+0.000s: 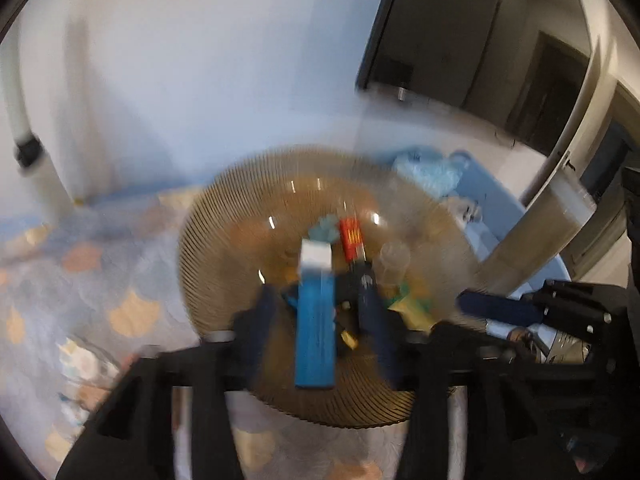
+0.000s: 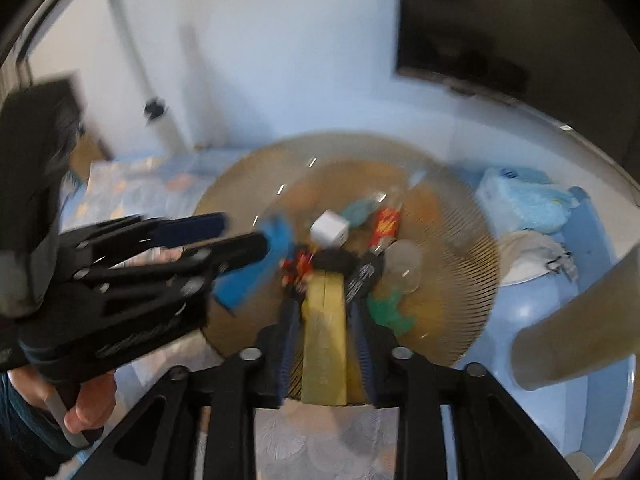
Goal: Organize rigid objects
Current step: 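Carry the blue lighter and yellow tube over the glass bowl and open both tools, then move both open tools toward the monkey figure and black figure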
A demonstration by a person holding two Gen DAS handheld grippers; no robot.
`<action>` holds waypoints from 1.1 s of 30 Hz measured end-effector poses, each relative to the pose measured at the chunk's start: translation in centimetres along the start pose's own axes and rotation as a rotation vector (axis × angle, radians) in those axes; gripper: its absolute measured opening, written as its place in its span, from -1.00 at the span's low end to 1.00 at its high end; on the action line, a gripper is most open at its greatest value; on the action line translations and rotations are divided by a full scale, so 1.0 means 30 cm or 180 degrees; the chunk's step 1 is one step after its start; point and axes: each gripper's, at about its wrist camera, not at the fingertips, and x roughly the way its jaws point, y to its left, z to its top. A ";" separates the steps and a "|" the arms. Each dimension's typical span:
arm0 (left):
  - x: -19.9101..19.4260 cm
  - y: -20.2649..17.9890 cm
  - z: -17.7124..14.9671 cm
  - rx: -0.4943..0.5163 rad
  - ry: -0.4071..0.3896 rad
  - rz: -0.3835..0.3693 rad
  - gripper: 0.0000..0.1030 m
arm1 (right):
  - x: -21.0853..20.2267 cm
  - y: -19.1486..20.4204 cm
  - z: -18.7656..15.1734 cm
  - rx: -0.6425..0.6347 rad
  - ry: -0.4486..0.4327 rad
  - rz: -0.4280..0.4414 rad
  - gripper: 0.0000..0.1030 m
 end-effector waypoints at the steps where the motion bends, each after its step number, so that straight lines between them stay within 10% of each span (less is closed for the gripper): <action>1: -0.054 0.009 0.014 0.0009 -0.0154 0.0017 0.44 | -0.040 -0.012 0.006 0.0087 -0.0107 -0.0041 -0.11; 12: -0.519 0.321 -0.206 -0.0397 -0.0698 0.0536 0.60 | -0.238 0.255 -0.124 0.0141 -0.0487 0.0523 0.24; 21: -0.435 0.594 -0.586 -0.0775 -0.0206 0.1039 0.60 | 0.126 0.483 -0.338 0.0337 -0.0183 0.0835 0.24; 33: -0.426 0.533 -0.597 -0.0444 -0.0297 0.1365 0.61 | 0.151 0.514 -0.385 0.0289 -0.0367 0.0641 0.53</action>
